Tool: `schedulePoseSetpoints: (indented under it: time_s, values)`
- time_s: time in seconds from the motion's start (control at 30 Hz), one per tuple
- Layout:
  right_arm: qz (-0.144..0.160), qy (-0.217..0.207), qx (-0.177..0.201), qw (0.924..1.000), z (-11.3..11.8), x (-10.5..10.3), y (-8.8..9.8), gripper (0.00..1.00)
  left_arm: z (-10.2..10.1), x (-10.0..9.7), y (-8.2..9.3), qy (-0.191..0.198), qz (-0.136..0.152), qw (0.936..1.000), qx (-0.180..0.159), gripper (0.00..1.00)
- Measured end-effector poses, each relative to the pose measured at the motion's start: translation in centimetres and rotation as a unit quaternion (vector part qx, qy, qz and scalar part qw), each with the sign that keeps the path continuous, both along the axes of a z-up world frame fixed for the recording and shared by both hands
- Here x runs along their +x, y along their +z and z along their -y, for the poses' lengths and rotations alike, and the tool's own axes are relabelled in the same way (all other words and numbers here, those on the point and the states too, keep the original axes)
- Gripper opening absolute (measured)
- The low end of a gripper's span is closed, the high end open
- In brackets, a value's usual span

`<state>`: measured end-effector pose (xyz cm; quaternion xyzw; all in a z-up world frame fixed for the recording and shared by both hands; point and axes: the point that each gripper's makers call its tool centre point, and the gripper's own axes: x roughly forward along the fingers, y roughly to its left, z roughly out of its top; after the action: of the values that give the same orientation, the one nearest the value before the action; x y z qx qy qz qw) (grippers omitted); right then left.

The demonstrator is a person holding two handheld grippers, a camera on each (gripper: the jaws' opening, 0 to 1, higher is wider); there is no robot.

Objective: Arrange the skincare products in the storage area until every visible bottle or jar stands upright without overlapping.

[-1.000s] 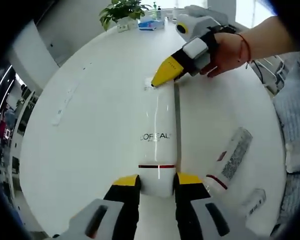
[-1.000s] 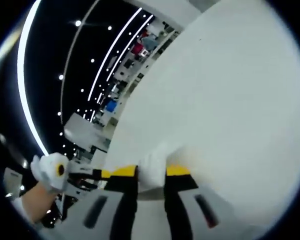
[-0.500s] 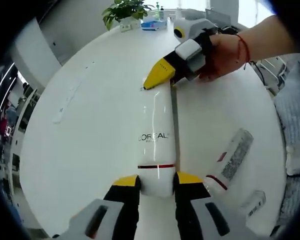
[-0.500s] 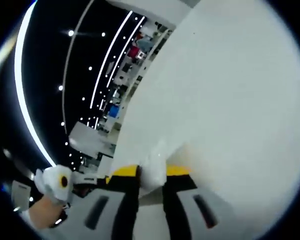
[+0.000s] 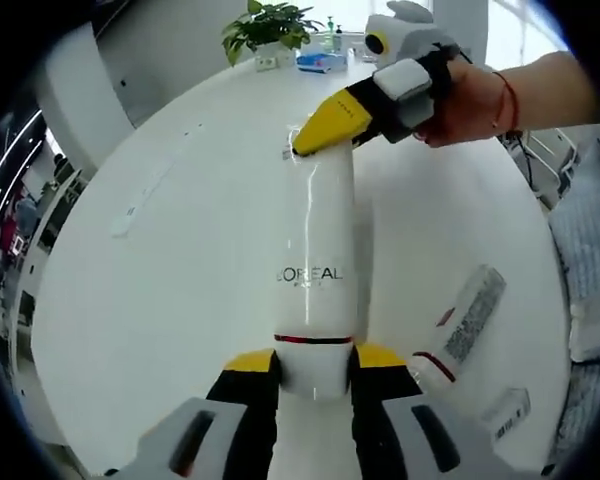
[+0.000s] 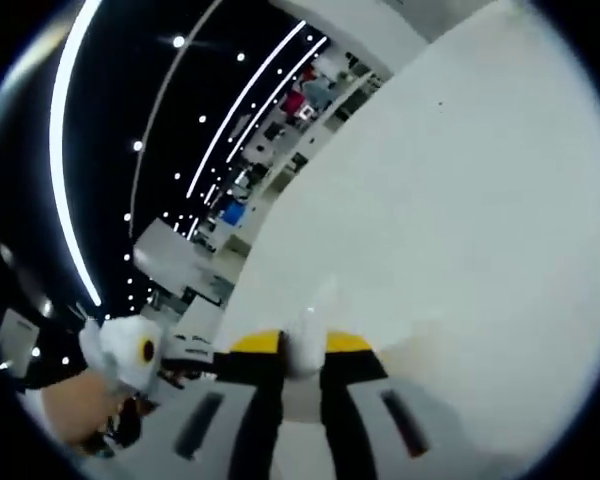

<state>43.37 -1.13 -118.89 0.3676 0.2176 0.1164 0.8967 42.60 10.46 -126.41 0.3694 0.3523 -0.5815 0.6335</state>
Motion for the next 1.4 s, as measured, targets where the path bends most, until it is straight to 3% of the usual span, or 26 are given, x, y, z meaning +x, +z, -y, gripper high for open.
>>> schedulePoseSetpoints:
  time_s: [0.13, 0.3, 0.47, 0.7, 0.8, 0.83, 0.93, 0.97, 1.03, 1.13, 1.2, 1.37, 1.4]
  values:
    - [0.012, 0.019, -0.057, 0.9981, -1.1, 0.3, 1.5, 0.11, -0.1, 0.0, 0.0, 0.014, -0.01, 0.9998, -0.014, 0.26]
    - [0.047, 0.054, -0.154, 0.9855, -3.1, 0.7, 3.7, 0.11, -0.3, 0.0, -0.2, 0.034, -0.025, 0.9985, -0.036, 0.26]
    - [0.062, 0.073, -0.196, 0.9759, -4.4, 0.9, 4.7, 0.1, -0.4, 0.0, -0.2, 0.046, -0.033, 0.9971, -0.052, 0.27]
    - [0.105, 0.127, -0.32, 0.933, -7.6, 1.1, 6.6, 0.11, -0.3, 0.1, -0.2, 0.071, -0.034, 0.9935, -0.082, 0.27]
    - [0.107, 0.139, -0.351, 0.9197, -8.5, 1.4, 6.9, 0.1, -0.3, 0.0, -0.2, 0.08, -0.032, 0.9917, -0.095, 0.28]
    - [0.108, 0.142, -0.352, 0.919, -9.0, 1.3, 7.0, 0.1, -0.3, 0.0, -0.1, 0.092, -0.035, 0.9899, -0.102, 0.28]
    - [0.123, 0.167, -0.381, 0.9012, -10.4, 1.1, 7.2, 0.1, -0.5, 0.1, 0.0, 0.103, -0.034, 0.9877, -0.113, 0.29]
    - [0.127, 0.172, -0.383, 0.899, -10.8, 1.0, 7.2, 0.1, -0.6, 0.2, 0.0, 0.109, -0.035, 0.9864, -0.117, 0.29]
    - [0.144, 0.19, -0.4, 0.8852, -11.8, 0.9, 7.3, 0.09, -0.9, -0.1, 0.3, 0.147, -0.076, 0.9765, -0.138, 0.3]
    - [0.145, 0.199, -0.388, 0.8884, -12.6, 0.6, 7.3, 0.08, -1.1, -0.1, 1.2, 0.157, -0.086, 0.9693, -0.169, 0.32]
    - [0.151, 0.207, -0.389, 0.8847, -13.0, 0.5, 7.2, 0.08, -0.9, -0.1, 2.3, 0.156, -0.078, 0.963, -0.205, 0.32]
    - [0.178, 0.252, -0.383, 0.8705, -14.3, -0.1, 7.1, 0.1, -1.2, -0.5, 3.4, 0.161, -0.084, 0.9535, -0.241, 0.35]
    - [0.18, 0.259, -0.375, 0.8717, -14.5, -0.2, 7.1, 0.1, -1.3, -0.6, 3.4, 0.162, -0.085, 0.9533, -0.241, 0.35]
